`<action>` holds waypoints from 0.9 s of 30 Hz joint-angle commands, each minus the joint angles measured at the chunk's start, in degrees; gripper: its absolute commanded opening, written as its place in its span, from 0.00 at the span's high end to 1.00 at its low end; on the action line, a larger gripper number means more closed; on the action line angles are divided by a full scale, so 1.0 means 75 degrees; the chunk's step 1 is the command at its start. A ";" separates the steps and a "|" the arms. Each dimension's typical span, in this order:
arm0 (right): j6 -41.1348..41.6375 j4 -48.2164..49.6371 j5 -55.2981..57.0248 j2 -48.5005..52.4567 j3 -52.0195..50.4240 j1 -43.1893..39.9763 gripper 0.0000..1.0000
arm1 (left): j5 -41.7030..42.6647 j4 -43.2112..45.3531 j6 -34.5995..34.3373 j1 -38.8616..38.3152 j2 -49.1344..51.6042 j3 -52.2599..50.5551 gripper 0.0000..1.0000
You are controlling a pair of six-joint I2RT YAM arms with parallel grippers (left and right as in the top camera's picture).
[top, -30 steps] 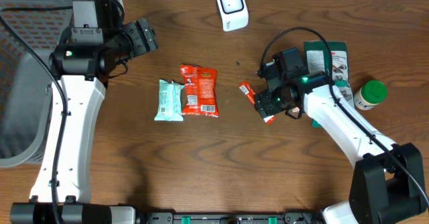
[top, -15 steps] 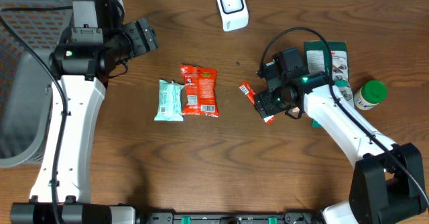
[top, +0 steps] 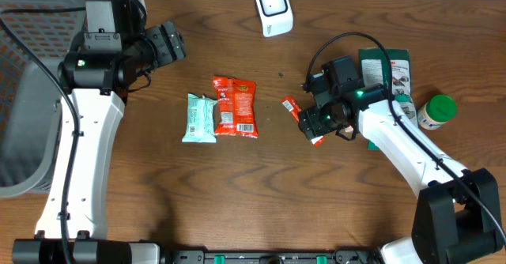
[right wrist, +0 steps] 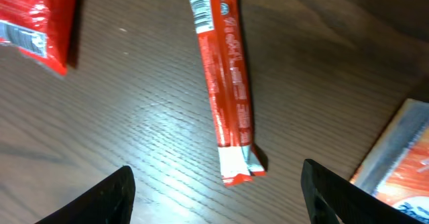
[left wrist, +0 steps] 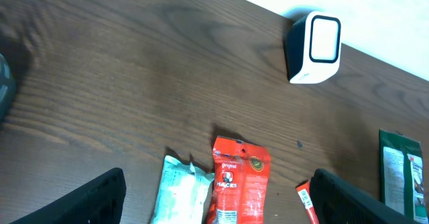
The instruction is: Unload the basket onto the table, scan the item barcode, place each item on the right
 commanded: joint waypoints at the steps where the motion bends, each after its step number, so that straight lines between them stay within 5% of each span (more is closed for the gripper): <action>1: 0.0044 0.0000 -0.0402 0.0064 0.0041 0.0009 0.25 | -0.0017 -0.0015 0.0055 0.0023 -0.0055 0.0026 0.12; 27: -0.0041 0.0341 -0.0364 0.0210 -0.0032 0.0067 0.29 | -0.0017 -0.0015 0.0058 0.0023 -0.0055 0.0026 0.12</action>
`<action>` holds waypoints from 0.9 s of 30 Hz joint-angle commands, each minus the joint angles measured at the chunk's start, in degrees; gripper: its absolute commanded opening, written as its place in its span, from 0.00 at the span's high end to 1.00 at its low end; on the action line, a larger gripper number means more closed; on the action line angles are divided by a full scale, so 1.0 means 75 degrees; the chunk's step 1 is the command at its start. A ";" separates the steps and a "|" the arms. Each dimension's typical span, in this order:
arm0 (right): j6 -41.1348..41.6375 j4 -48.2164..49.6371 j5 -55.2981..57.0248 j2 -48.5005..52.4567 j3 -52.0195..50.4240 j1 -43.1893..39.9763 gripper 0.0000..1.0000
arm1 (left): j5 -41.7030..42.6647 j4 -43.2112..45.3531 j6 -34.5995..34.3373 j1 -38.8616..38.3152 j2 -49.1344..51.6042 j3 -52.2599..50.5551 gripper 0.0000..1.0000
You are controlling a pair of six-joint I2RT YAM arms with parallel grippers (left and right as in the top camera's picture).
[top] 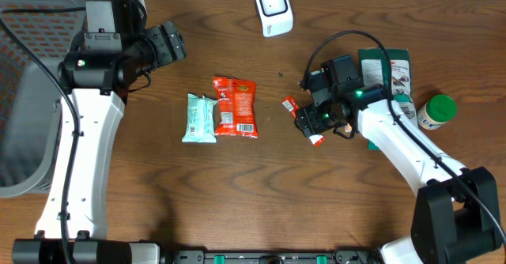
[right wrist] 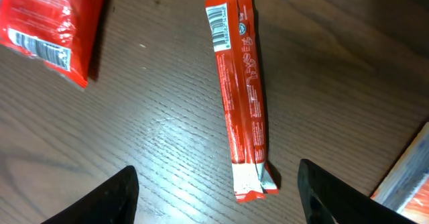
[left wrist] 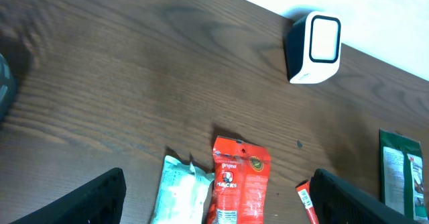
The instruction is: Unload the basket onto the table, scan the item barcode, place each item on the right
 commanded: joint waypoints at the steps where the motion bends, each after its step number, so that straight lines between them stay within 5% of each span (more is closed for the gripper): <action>1: -0.0038 0.0015 -0.0009 0.0172 -0.0067 0.0055 0.30 | -0.0017 -0.0015 0.0058 0.0023 -0.0055 0.0026 0.12; 6: -0.0038 0.0064 0.0213 0.0391 -0.0291 0.0052 0.33 | -0.0017 -0.0015 0.0058 0.0023 -0.0055 0.0026 0.12; 15: -0.0038 0.0382 0.0504 0.0644 -0.0297 0.0332 0.62 | -0.0017 -0.0015 0.0058 0.0023 -0.0055 0.0026 0.12; 27: -0.0038 0.0326 0.2906 0.0644 -0.0297 0.1399 0.62 | -0.0017 -0.0015 0.0058 0.0023 -0.0055 0.0026 0.12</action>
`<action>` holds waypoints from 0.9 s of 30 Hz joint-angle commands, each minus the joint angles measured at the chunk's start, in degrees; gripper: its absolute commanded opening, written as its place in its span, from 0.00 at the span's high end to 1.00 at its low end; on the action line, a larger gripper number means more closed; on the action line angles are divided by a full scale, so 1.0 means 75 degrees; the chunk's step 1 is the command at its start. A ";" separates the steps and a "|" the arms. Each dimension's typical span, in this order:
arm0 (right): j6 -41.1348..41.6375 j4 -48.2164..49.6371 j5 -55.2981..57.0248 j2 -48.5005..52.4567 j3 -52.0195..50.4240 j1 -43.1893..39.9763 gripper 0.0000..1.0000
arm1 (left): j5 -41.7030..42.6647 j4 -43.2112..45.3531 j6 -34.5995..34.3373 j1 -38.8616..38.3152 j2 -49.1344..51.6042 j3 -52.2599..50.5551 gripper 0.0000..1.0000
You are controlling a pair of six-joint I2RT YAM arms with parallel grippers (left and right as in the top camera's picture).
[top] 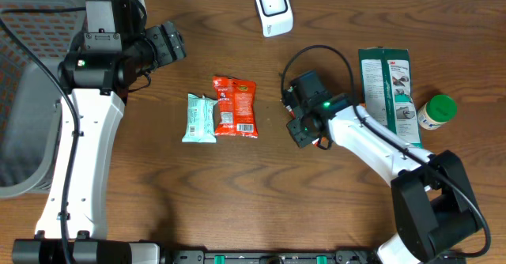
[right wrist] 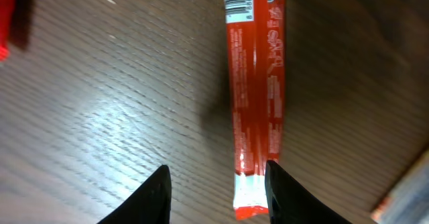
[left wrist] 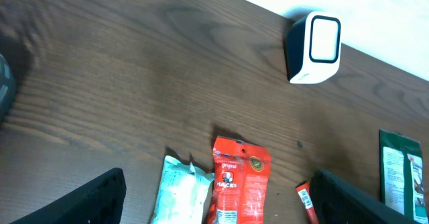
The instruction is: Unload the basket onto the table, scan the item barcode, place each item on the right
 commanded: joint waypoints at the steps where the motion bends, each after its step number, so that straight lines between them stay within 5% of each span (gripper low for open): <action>1: -0.0020 -0.0003 0.0947 0.0009 -0.0038 0.0163 0.64 | -0.0017 -0.0015 0.0058 0.0023 -0.0055 0.0026 0.12; 12: 0.0015 0.0023 0.0734 0.0105 -0.0041 0.0265 0.77 | -0.0017 -0.0015 0.0058 0.0023 -0.0055 0.0026 0.12; 27: -0.0020 0.0685 0.1690 0.0921 -0.0041 0.0393 0.73 | -0.0017 -0.0015 0.0058 0.0023 -0.0055 0.0026 0.12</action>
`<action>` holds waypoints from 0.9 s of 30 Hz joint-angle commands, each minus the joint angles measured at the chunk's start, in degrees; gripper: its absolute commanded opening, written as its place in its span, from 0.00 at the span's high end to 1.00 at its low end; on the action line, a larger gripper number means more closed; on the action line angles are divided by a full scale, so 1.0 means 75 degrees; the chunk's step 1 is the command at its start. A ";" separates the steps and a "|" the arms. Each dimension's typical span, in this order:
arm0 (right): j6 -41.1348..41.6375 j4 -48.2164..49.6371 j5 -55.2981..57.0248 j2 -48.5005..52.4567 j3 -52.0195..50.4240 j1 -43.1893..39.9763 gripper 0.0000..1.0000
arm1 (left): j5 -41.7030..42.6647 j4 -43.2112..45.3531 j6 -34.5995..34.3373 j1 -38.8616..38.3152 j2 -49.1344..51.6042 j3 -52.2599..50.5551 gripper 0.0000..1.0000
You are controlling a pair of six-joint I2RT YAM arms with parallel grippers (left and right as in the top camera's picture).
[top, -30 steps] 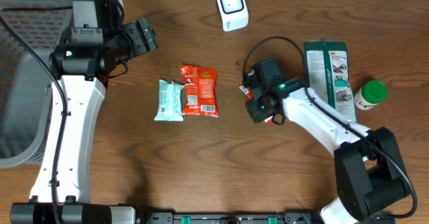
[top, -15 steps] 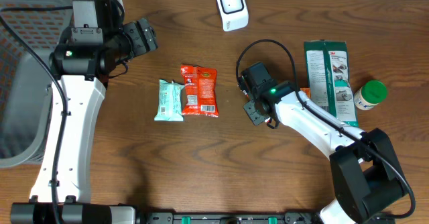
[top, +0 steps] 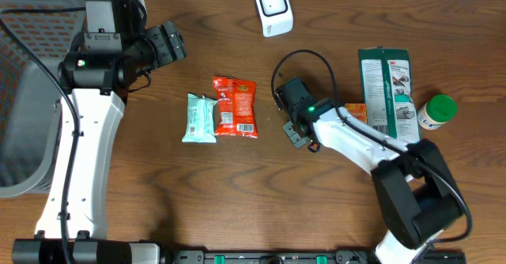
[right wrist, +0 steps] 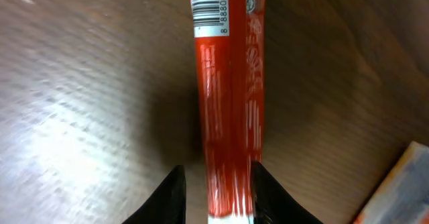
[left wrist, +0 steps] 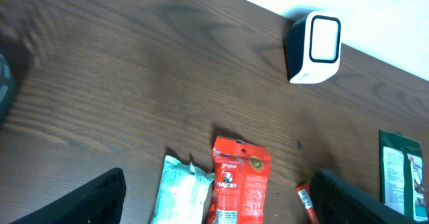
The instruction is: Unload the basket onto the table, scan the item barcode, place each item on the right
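Observation:
A thin red snack stick [right wrist: 228,103] with a barcode at its far end lies on the wooden table; its tip also shows in the left wrist view [left wrist: 305,204]. My right gripper [right wrist: 218,194] is low over it and open. Its fingers straddle the stick's near end, the right finger against the wrapper and a narrow gap at the left one. From overhead the right gripper [top: 296,126] hides most of the stick. The white scanner [top: 273,9] stands at the table's far edge. My left gripper [top: 168,44] hangs open, high at the left, holding nothing.
A teal pouch [top: 200,118] and a red pouch [top: 235,106] lie left of the stick. A green packet [top: 387,90], an orange pack [top: 356,112] and a green-lidded bottle [top: 437,110] are at the right. A grey mesh basket [top: 24,98] stands at the far left.
My right gripper has dropped lower and shifted a little left over the stick. Its fingers are closer together and now flank the wrapper tightly. The left arm is unchanged.
First my right gripper stood wide open above the red stick, and was still so a moment later. After that it was lower with its fingers narrowed around the stick. Now the fingers sit close on either side of it. The left arm stayed still throughout.

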 commanded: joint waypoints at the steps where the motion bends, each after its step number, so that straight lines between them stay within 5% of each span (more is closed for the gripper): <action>1: -0.0015 0.0079 0.0268 0.0216 -0.0038 0.0017 0.73 | -0.0017 -0.0015 0.0058 0.0023 -0.0055 0.0026 0.12; 14: 0.0192 -0.0050 0.0064 0.0737 -0.0038 -0.0009 0.82 | -0.0017 -0.0015 0.0058 0.0023 -0.0055 0.0026 0.12; 20: 0.0192 -0.0140 -0.0006 0.0737 -0.0041 -0.0012 0.69 | -0.0017 -0.0015 0.0058 0.0023 -0.0055 0.0026 0.12; 27: 0.0189 -0.0187 -0.0393 0.0819 -0.0076 -0.0029 0.75 | -0.0017 -0.0015 0.0058 0.0023 -0.0055 0.0026 0.12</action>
